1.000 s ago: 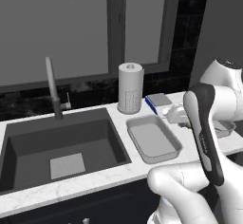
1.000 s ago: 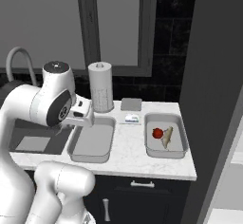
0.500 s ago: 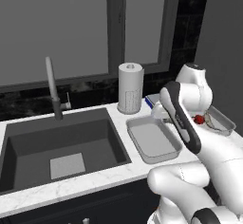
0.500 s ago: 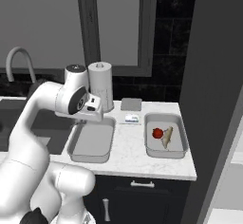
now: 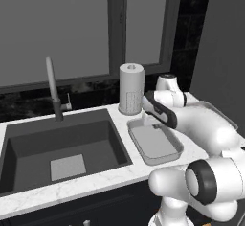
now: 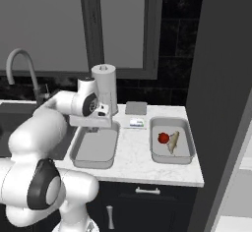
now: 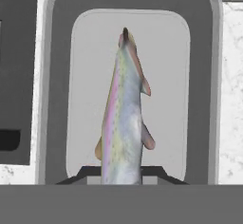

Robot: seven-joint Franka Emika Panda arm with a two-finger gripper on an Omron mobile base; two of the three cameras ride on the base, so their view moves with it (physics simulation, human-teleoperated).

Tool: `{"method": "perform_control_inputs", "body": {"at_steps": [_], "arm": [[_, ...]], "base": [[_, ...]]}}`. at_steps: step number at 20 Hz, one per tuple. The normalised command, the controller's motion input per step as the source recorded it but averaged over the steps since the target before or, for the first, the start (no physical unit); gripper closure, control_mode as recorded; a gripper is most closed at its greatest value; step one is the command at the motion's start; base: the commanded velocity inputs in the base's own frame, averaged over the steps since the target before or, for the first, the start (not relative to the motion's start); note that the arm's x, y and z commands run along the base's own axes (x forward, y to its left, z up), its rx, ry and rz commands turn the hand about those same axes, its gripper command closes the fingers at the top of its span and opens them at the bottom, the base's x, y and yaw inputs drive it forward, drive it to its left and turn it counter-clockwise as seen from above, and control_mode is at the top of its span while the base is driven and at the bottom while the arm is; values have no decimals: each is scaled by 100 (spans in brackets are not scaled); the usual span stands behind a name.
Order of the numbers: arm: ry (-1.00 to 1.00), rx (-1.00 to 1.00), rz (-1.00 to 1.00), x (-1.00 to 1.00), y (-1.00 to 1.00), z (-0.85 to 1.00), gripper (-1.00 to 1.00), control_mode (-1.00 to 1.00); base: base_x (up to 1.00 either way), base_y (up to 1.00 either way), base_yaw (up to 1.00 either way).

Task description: Place one bell pepper and one fish in each tupperware on the nearby counter, to pack two identical lunches.

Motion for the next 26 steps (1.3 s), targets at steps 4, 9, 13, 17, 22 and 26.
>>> {"method": "perform_control_inputs", "body": {"at_steps": [4, 9, 13, 17, 22, 26], "arm": [[24, -2, 3, 28, -4, -29, 100, -100], [7, 0, 1, 0, -7, -88, 100, -100], [0, 0, 1, 0, 0, -78, 100, -100], [-4, 0, 0, 8, -4, -17, 100, -100], [-11, 0, 0, 25, -1, -1, 100, -100], [-7, 0, 0, 18, -8, -16, 100, -100]], "base": [[0, 0, 0], [0, 0, 0], [0, 0, 0], [0, 0, 0], [0, 0, 0], [0, 0, 0]]}}
